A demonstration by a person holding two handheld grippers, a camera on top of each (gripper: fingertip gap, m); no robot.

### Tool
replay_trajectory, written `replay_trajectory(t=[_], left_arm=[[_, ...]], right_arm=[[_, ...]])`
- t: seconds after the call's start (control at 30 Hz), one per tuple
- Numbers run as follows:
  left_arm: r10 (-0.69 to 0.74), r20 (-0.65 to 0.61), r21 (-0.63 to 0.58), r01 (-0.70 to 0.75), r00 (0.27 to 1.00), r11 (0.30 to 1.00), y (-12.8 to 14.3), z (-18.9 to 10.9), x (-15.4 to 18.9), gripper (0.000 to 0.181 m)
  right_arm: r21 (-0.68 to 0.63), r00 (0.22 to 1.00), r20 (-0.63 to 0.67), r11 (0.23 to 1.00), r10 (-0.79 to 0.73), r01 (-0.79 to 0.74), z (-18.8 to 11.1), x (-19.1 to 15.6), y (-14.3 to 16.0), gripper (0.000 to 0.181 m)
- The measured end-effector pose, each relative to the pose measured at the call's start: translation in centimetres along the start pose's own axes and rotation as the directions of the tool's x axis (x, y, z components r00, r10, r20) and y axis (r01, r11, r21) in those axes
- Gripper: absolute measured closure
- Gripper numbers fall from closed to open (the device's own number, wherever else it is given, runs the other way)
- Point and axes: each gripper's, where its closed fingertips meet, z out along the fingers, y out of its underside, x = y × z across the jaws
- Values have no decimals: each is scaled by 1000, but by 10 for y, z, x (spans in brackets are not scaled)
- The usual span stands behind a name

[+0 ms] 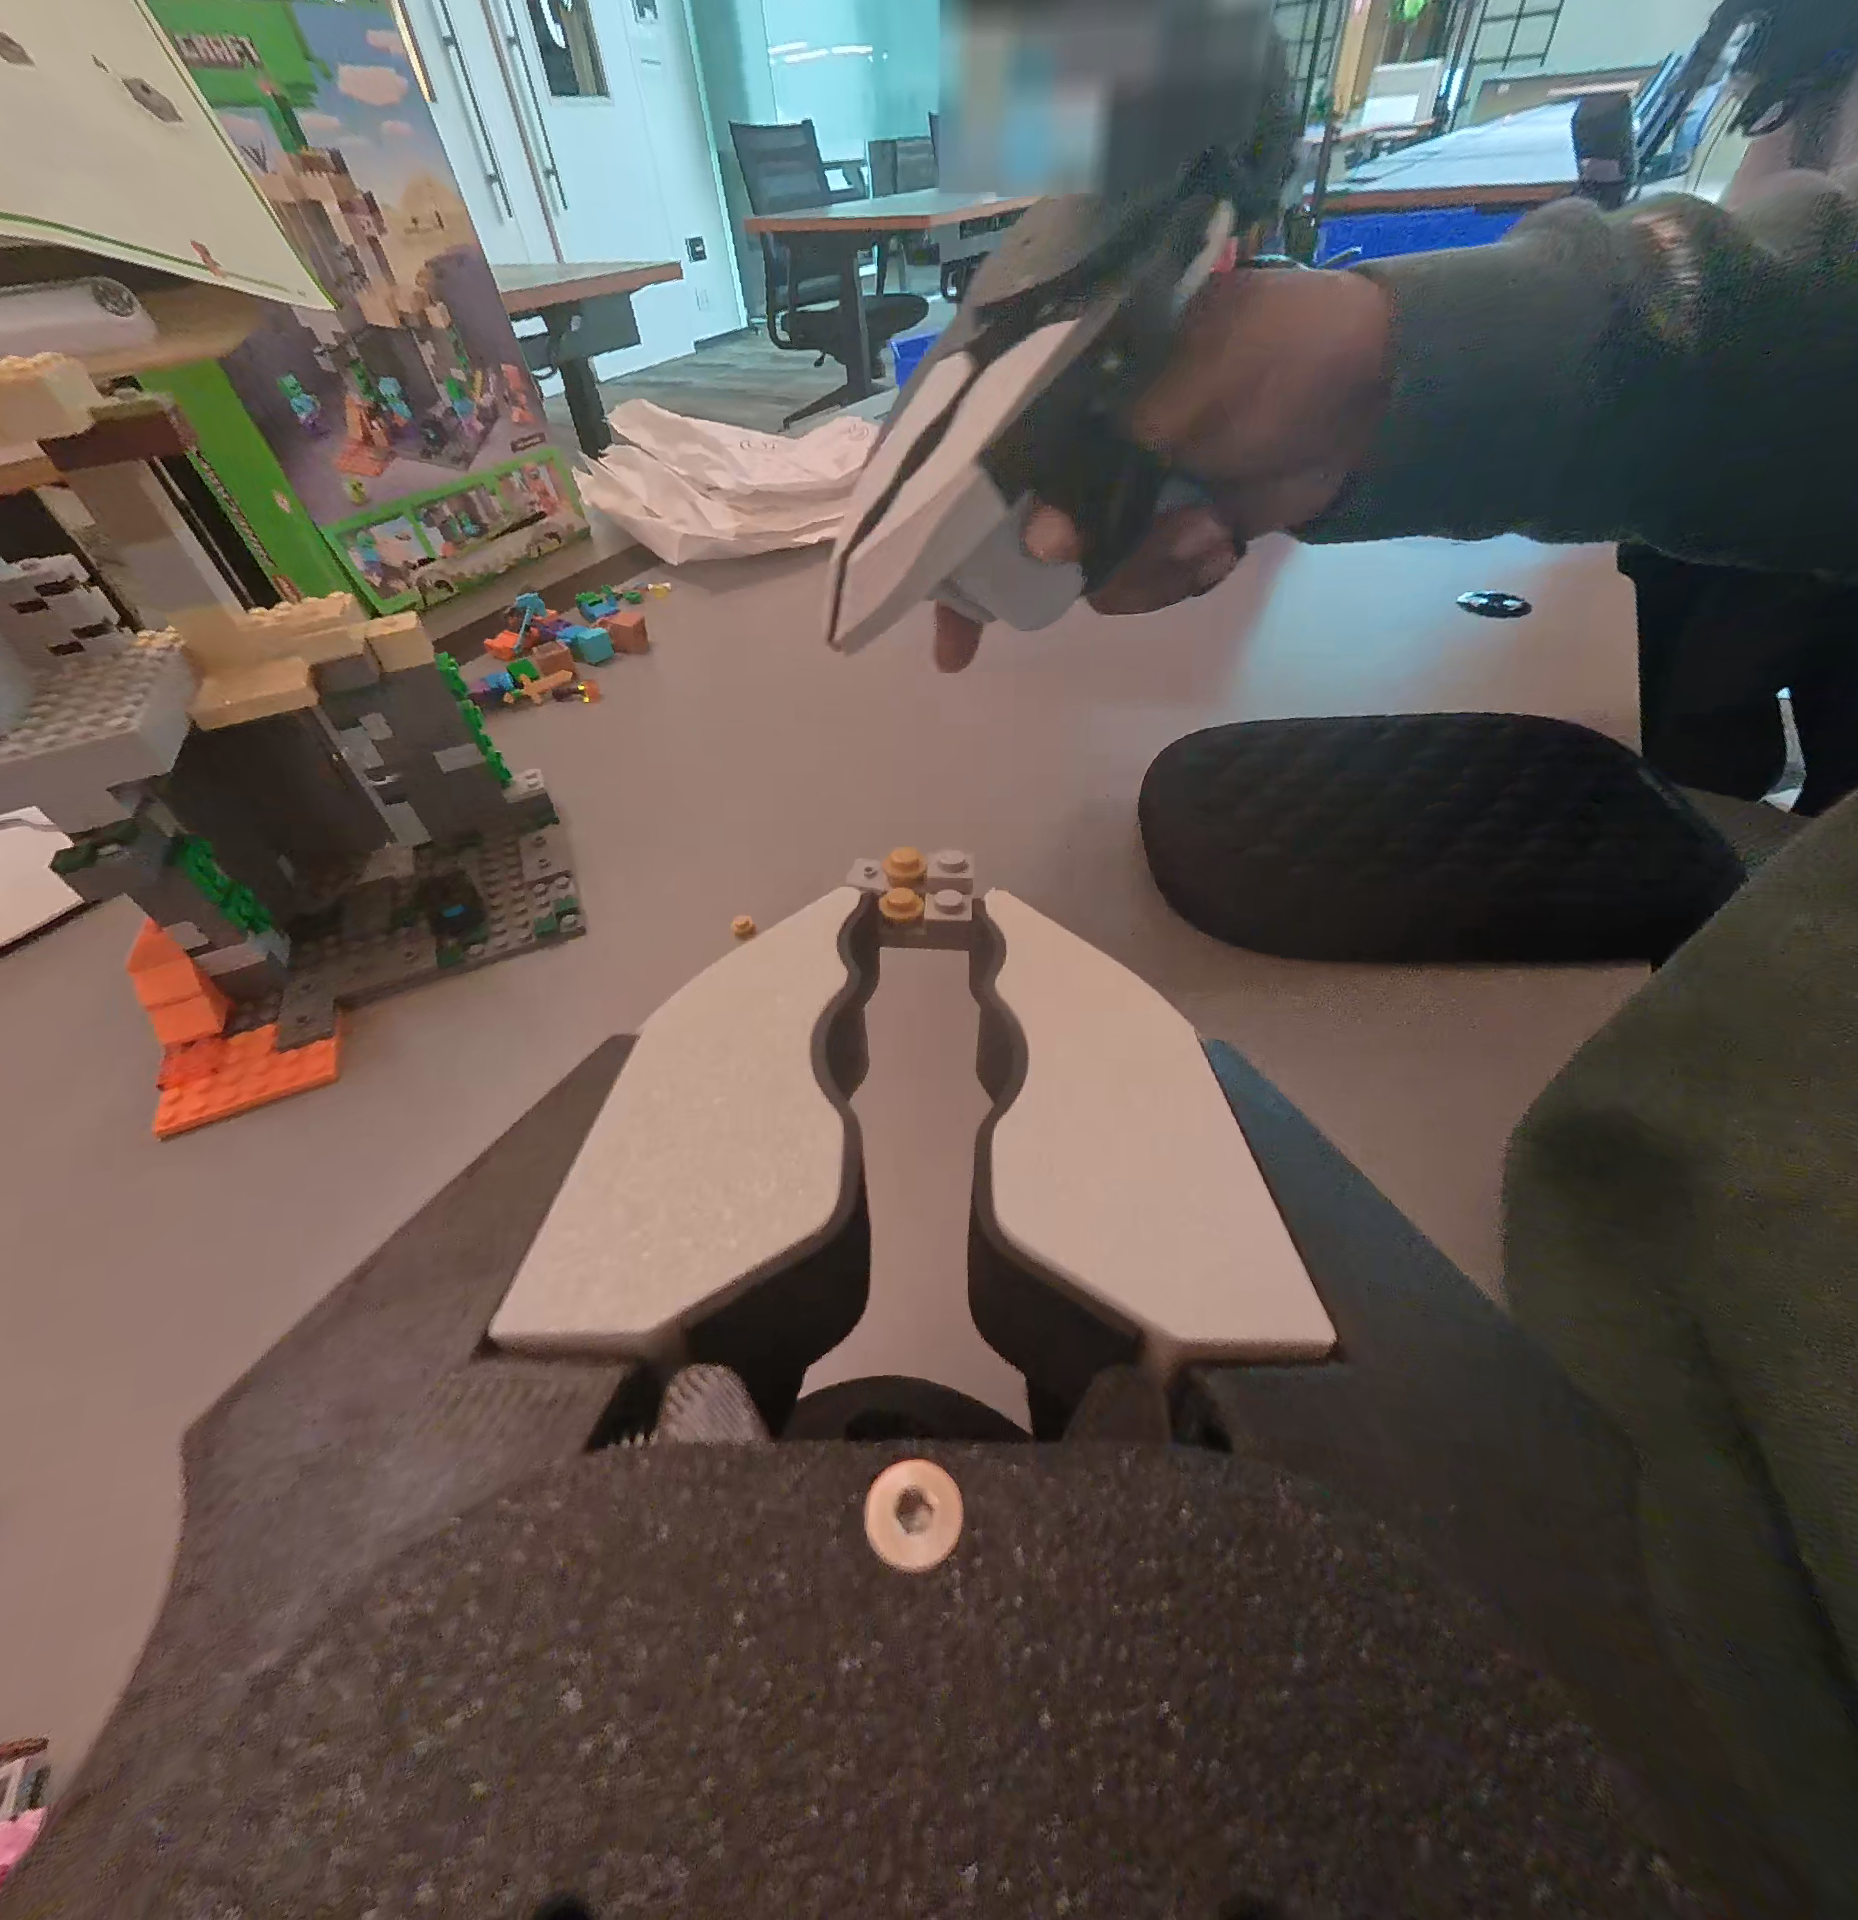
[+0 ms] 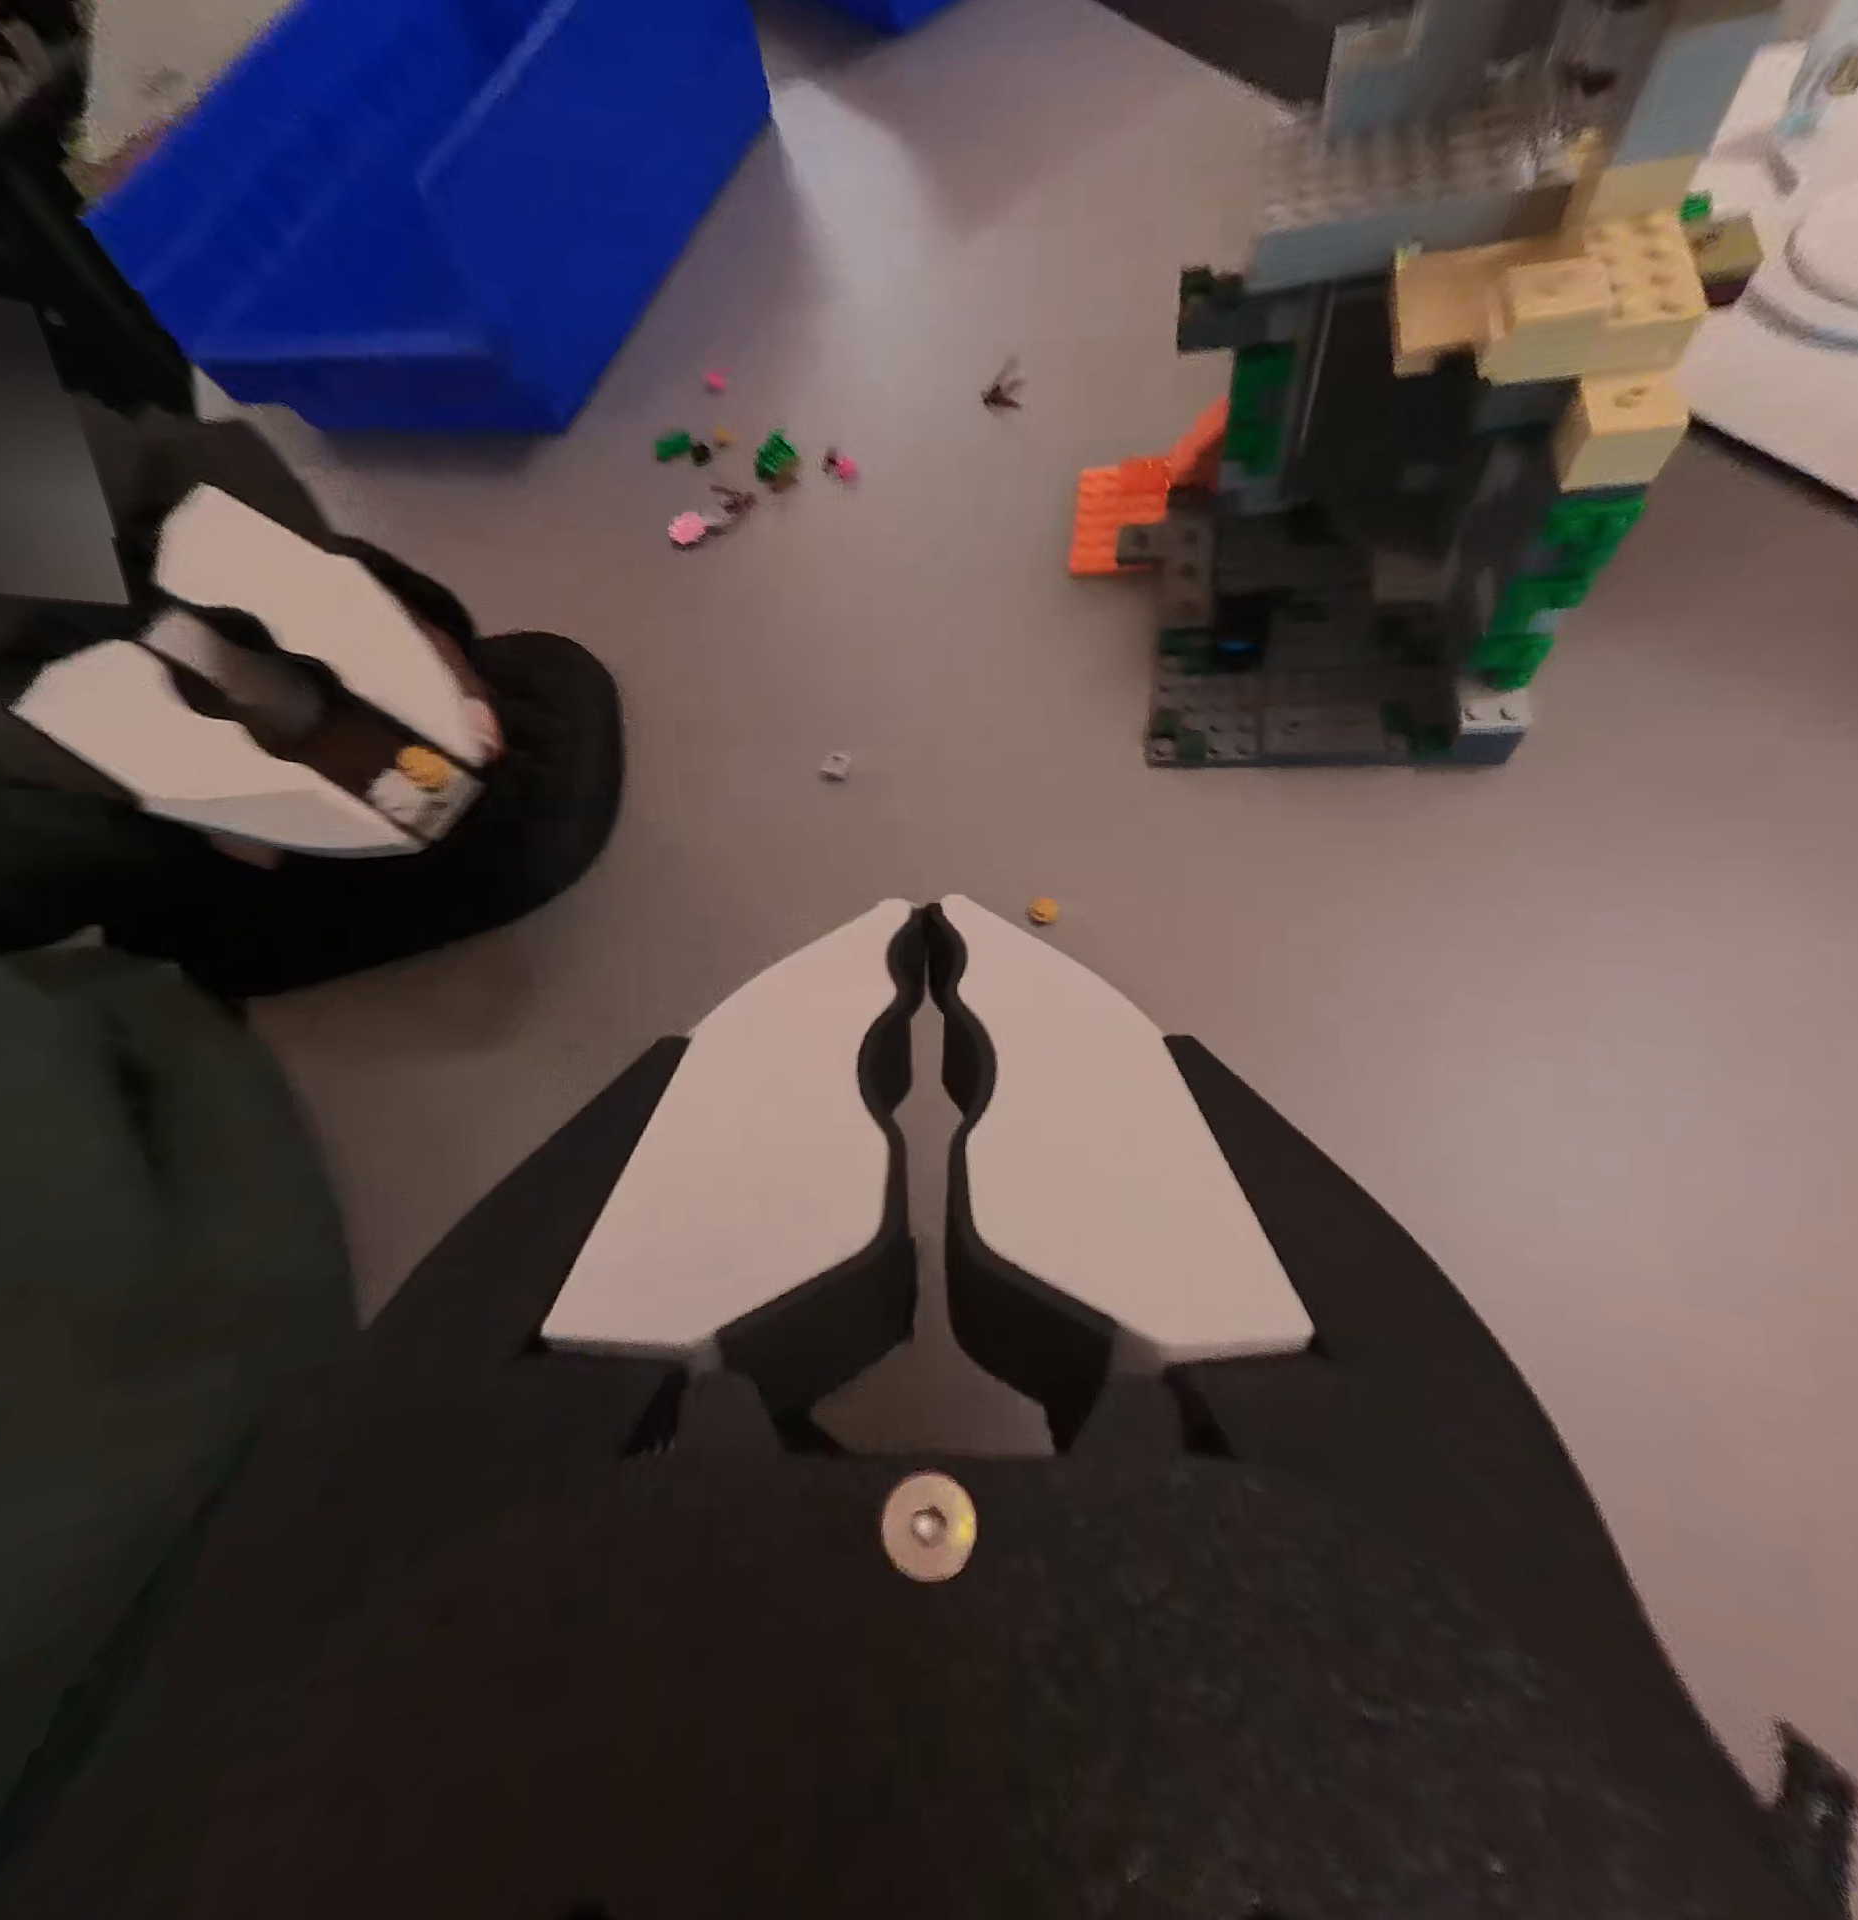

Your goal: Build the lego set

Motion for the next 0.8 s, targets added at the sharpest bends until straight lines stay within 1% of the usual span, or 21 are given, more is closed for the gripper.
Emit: replay_trajectory(t=[0.13, 0.23, 0.3, 0.4, 0.47, 0.57, 0.8], left_arm=[[3, 8, -30, -2, 1000, 1000, 6, 3, -1, 165], [0, 14, -41, 1, 1000, 999, 8, 4, -2, 165], [-6, 17, -43, 7, 1000, 999, 9, 5, -3, 165], [-21, 15, -48, 21, 1000, 999, 10, 6, -5, 165], [-24, 15, -52, 25, 1000, 998, 11, 6, -5, 165], [-23, 15, -55, 24, 1000, 998, 11, 6, -5, 165], [-20, 14, -52, 21, 1000, 998, 12, 6, -4, 165]], right_arm=[[-105, 999, -15, 994, -45, 43, 30, 34, 18, 181], [-195, 991, -2, 972, -134, 131, 50, 46, 31, 173], [-247, 979, 21, 948, -201, 200, 60, 44, 37, 168], [-289, 956, 60, 912, -286, 290, 70, 37, 42, 167], [-311, 947, 75, 895, -313, 321, 74, 35, 44, 166], [-321, 945, 97, 889, -312, 326, 79, 32, 45, 166], [-340, 945, 97, 882, -311, 325, 85, 34, 44, 168]])
